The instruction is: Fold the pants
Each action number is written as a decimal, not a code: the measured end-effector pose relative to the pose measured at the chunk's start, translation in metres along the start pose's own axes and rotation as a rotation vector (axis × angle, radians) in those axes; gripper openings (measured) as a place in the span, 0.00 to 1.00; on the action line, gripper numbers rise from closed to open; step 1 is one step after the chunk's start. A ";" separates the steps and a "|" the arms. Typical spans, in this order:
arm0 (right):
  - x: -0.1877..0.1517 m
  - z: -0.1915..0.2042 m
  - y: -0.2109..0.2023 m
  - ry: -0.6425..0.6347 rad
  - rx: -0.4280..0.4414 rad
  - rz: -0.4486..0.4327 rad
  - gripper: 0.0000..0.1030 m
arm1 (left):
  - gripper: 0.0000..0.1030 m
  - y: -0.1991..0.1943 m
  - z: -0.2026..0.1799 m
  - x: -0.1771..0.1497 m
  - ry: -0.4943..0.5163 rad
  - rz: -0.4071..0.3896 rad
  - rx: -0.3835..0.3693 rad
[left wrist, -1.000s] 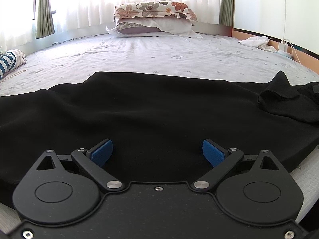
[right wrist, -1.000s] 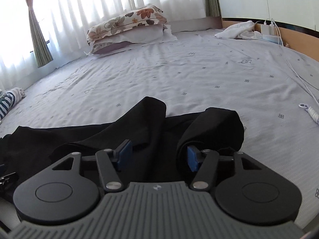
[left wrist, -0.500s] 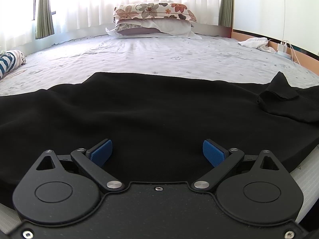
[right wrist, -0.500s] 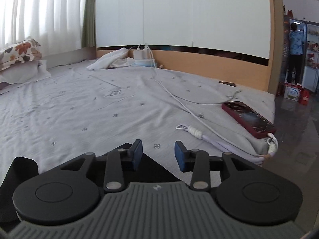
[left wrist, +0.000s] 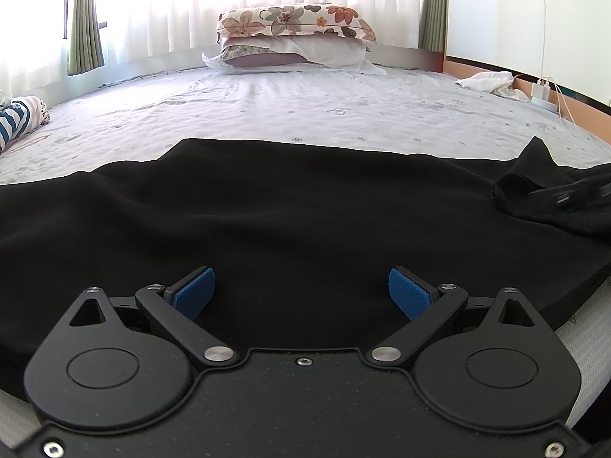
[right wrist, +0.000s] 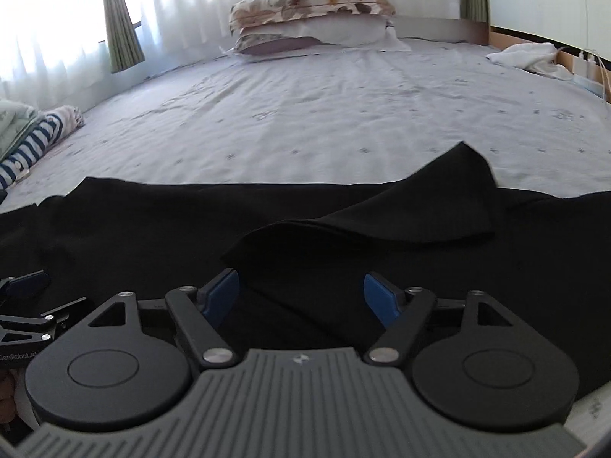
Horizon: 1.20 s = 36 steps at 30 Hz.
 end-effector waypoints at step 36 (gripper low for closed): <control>-0.063 -0.255 -0.166 0.672 -0.558 -0.360 0.69 | 0.95 0.000 -0.001 0.002 0.005 0.003 0.006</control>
Point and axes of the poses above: each gripper's, at about its wrist camera, not at the fingertips, and y roughly the way its jaws point, z to its left, x to its top, the point moved 10 cm from there along y, roughly the way its jaws point, and after that the axes turned 8 degrees about x, right-handed, at the moved point
